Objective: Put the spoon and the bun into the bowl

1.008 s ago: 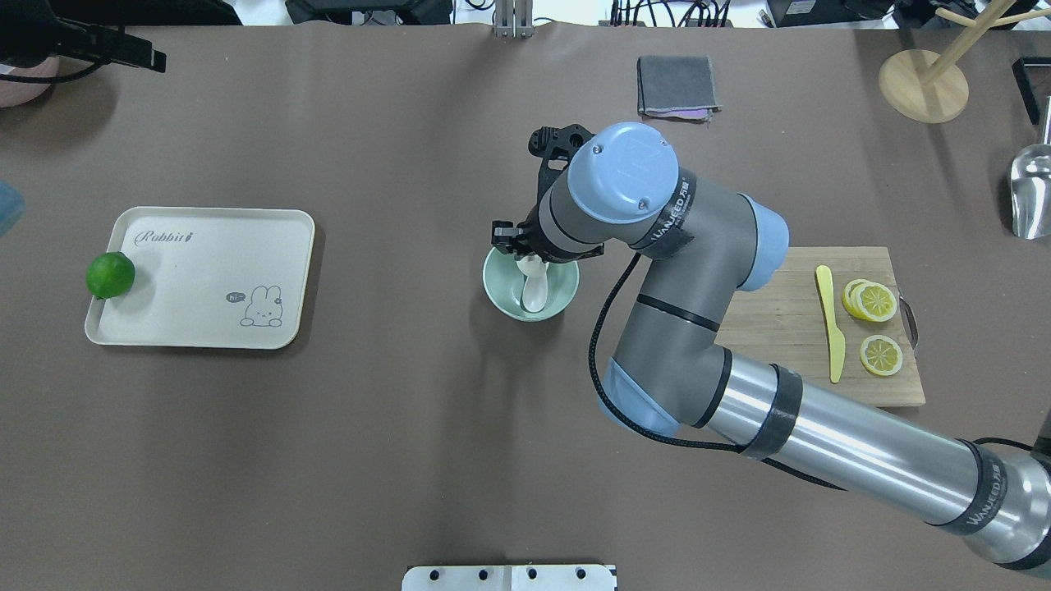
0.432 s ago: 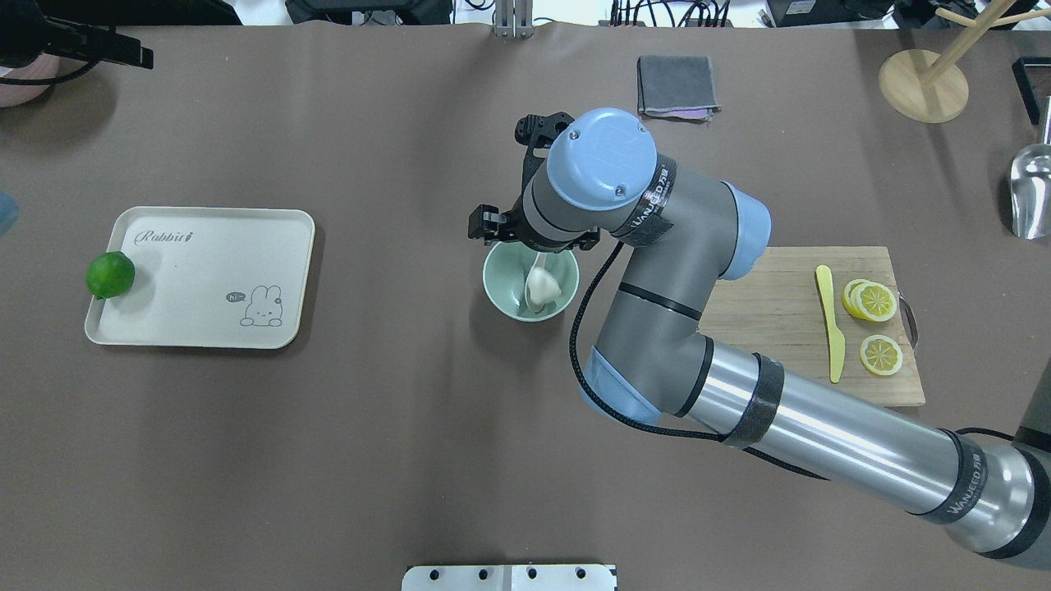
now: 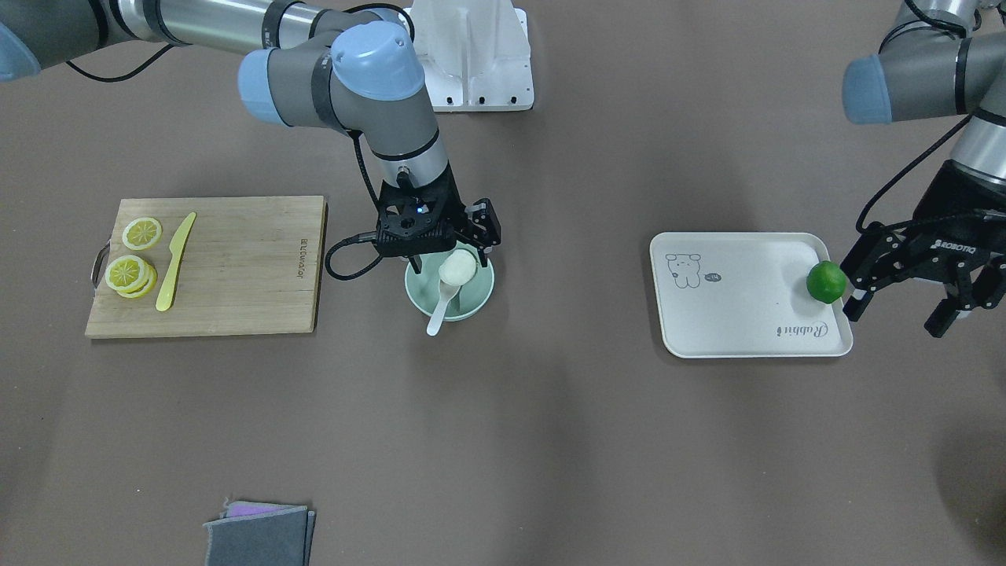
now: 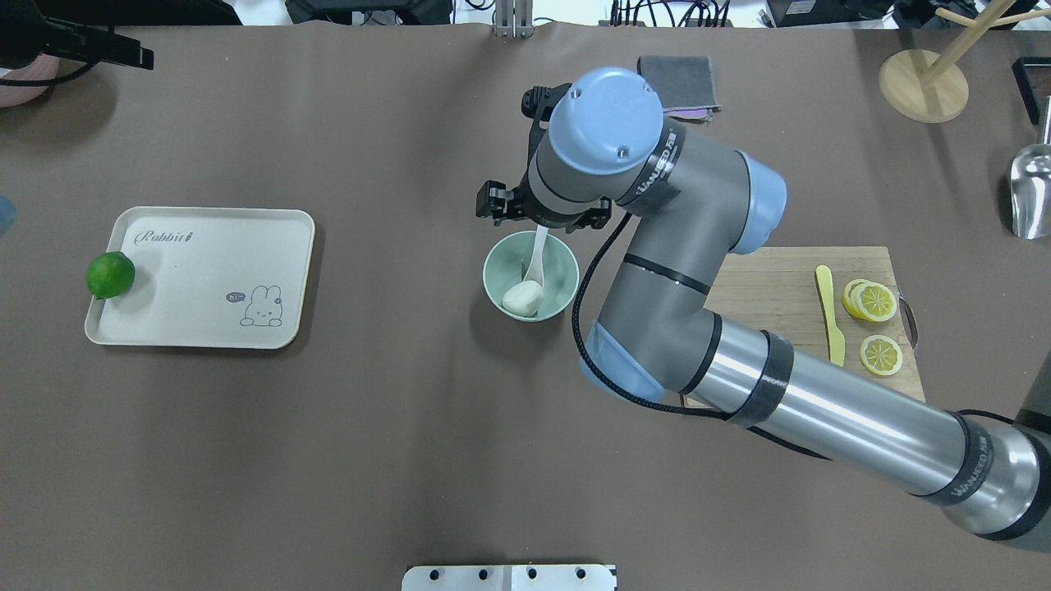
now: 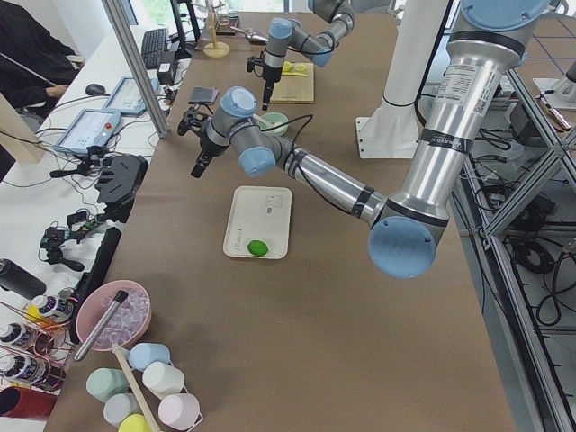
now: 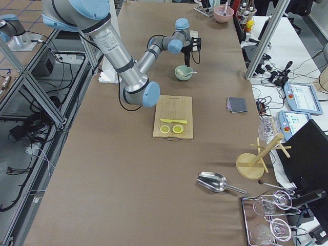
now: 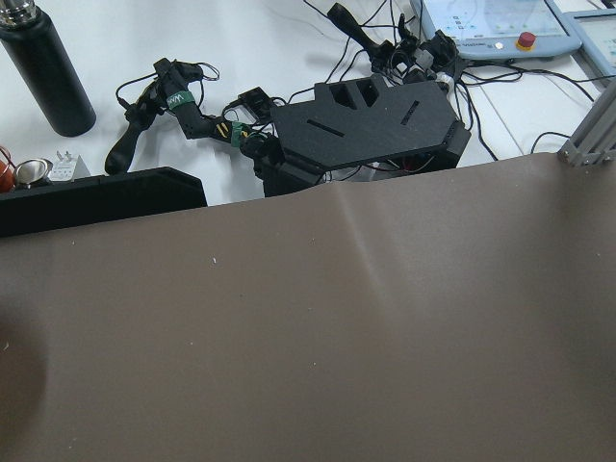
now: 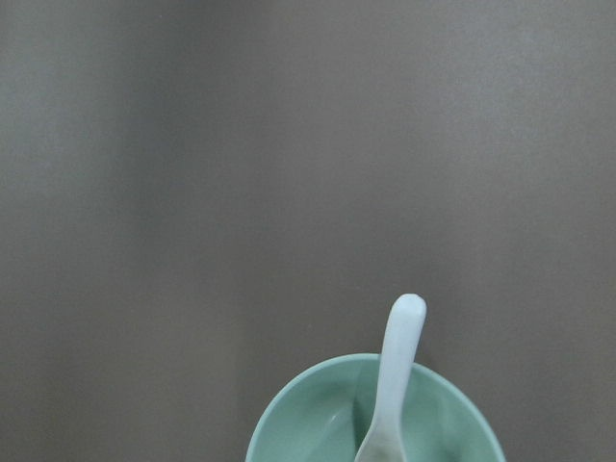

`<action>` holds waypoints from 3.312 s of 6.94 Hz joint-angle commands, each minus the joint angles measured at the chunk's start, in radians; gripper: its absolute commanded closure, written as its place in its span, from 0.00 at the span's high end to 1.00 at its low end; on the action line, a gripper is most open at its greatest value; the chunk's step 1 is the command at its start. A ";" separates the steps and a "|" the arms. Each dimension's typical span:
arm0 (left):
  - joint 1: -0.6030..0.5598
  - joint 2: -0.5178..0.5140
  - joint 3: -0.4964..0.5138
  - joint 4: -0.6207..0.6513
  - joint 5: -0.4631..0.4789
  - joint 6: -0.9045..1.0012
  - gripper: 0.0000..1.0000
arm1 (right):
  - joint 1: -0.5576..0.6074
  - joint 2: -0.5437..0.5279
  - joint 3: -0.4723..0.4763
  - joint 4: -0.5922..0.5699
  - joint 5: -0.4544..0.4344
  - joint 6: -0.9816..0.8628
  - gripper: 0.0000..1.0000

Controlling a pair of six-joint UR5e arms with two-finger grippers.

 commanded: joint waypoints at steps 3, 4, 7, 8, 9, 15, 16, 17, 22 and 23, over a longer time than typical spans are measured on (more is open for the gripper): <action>-0.014 0.088 -0.011 -0.032 -0.018 0.002 0.98 | 0.338 -0.293 0.085 0.008 0.171 -0.556 1.00; -0.035 0.120 -0.008 -0.020 -0.030 0.078 0.98 | 0.450 -0.361 0.044 0.018 0.185 -0.727 1.00; -0.287 0.153 0.012 0.380 -0.292 0.555 0.98 | 0.829 -0.474 -0.176 0.011 0.503 -1.218 1.00; -0.330 0.157 0.018 0.519 -0.291 0.633 0.98 | 0.918 -0.542 -0.183 0.004 0.512 -1.318 1.00; -0.394 0.214 0.056 0.520 -0.295 0.637 0.98 | 0.941 -0.653 -0.182 0.014 0.506 -1.327 1.00; -0.554 0.314 0.075 0.526 -0.295 0.621 0.98 | 0.927 -0.812 0.139 -0.090 0.484 -1.100 1.00; -0.554 0.317 0.075 0.525 -0.295 0.623 0.98 | 0.917 -0.814 0.218 -0.198 0.484 -1.097 1.00; -0.554 0.314 0.078 0.523 -0.295 0.623 0.98 | 0.916 -0.829 0.223 -0.214 0.492 -1.095 1.00; -0.545 0.299 0.042 0.525 -0.297 0.621 0.98 | 0.906 -0.842 0.182 -0.206 0.487 -1.106 1.00; -0.542 0.299 0.034 0.523 -0.297 0.621 0.98 | 0.906 -0.845 0.180 -0.208 0.487 -1.104 1.00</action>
